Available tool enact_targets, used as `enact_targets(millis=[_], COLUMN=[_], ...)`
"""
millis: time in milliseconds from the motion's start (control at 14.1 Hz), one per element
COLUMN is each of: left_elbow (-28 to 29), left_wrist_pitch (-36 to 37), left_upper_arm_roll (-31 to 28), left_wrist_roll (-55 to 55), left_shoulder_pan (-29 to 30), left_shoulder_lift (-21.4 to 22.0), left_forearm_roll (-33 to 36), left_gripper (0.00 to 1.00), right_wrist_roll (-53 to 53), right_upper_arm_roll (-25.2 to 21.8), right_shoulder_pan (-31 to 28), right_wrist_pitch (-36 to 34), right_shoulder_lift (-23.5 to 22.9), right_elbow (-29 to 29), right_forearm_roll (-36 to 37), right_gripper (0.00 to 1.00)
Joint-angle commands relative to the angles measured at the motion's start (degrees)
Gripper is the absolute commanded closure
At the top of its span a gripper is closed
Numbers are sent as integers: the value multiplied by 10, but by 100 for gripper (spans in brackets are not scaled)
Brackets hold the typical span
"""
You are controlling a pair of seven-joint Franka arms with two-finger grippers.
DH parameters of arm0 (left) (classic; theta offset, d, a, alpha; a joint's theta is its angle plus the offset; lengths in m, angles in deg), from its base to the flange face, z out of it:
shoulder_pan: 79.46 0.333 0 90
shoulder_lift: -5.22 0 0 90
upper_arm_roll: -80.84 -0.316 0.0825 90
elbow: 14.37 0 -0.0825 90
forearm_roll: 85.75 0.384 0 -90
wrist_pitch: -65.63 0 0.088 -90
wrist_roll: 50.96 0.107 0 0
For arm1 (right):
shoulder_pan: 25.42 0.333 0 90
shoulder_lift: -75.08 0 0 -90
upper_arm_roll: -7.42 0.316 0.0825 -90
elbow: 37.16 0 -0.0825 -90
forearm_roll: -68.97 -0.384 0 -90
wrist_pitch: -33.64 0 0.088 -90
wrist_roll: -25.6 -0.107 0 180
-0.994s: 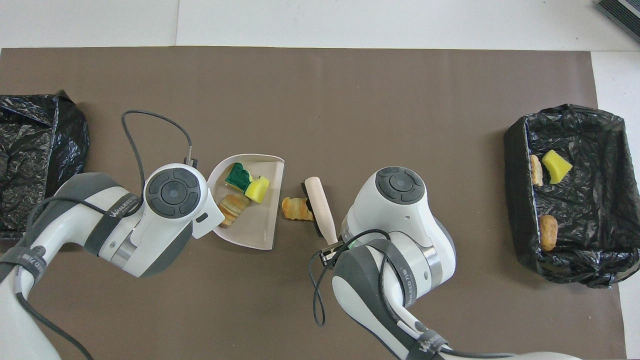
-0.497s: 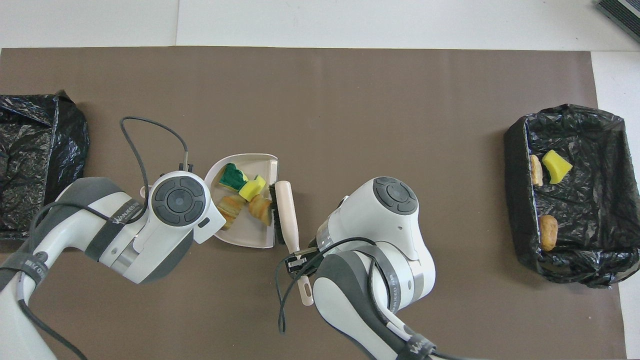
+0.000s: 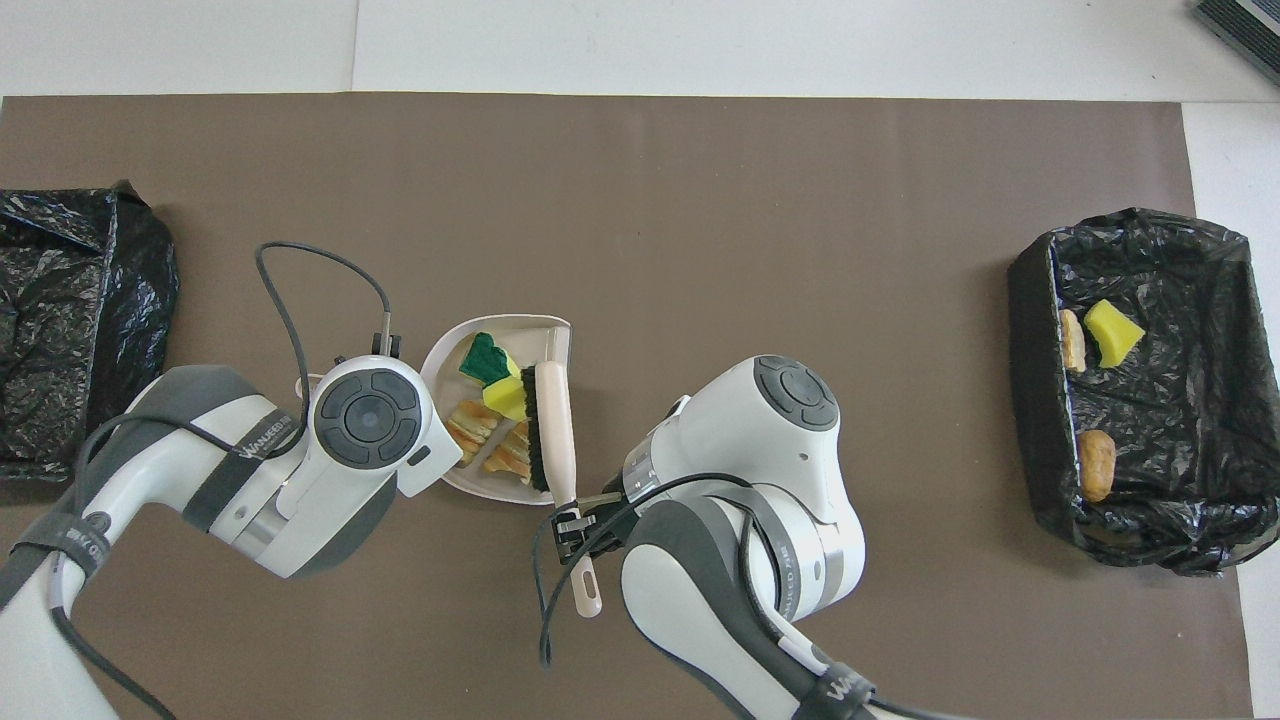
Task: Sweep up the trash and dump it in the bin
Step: 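Carry the loaded dustpan to the bin nearest the left gripper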
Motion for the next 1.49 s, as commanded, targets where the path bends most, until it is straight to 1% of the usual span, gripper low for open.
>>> enact_targets(millis=[0, 142, 213, 355, 497, 568, 639, 710, 781, 852, 923, 1136, 1207, 1420], left_elbow=[20, 19, 17, 15, 12, 8, 2, -5, -12, -17, -21, -51, -66, -134], left_wrist_pitch=[-38, -46, -46, -60, -62, -62, -60, -56, -53, -53, -52, -30, -4, 57], left_upper_arm_roll=[-14, -28, -36, -55, -67, -79, -91, -114, -139, -162, -188, -266, -289, -362], left_wrist_roll=[54, 83, 103, 145, 167, 181, 199, 214, 233, 259, 280, 296, 305, 395], left_shoulder_pan=[-6, 0, 0, -1, 0, -1, -2, -4, -6, -6, -5, -5, -5, -3], left_shoulder_lift=[4, 4, 4, 4, 4, 6, 10, 17, 25, 31, 36, 41, 41, 31], left_forearm_roll=[-32, -42, -59, -94, -107, -117, -131, -151, -167, -176, -182, -215, -233, -297], left_gripper=[100, 100, 100, 100, 100, 100, 100, 100, 100, 100, 100, 100, 100, 100], right_wrist_roll=[-54, -105, -122, -185, -231, -238, -228, -217, -217, -221, -225, -227, -227, -230], right_upper_arm_roll=[-4, -4, -5, -2, -1, 1, 1, 2, 2, 2, 2, 3, 3, 2], right_shoulder_pan=[-5, -13, -12, -9, -2, -3, -3, -1, 6, 20, 29, 47, 62, 87], right_wrist_pitch=[-43, -107, -141, -186, -212, -218, -219, -214, -206, -182, -157, -129, -110, -38], right_shoulder_lift=[36, 64, 73, 95, 130, 152, 190, 219, 228, 226, 227, 231, 233, 233], right_elbow=[-8, -21, -28, -21, 17, 50, 97, 140, 167, 186, 196, 206, 211, 245], right_forearm_roll=[24, 101, 134, 185, 196, 196, 196, 196, 189, 188, 188, 184, 177, 147], right_gripper=[100, 100, 100, 100, 100, 100, 100, 100, 100, 100, 100, 100, 100, 100])
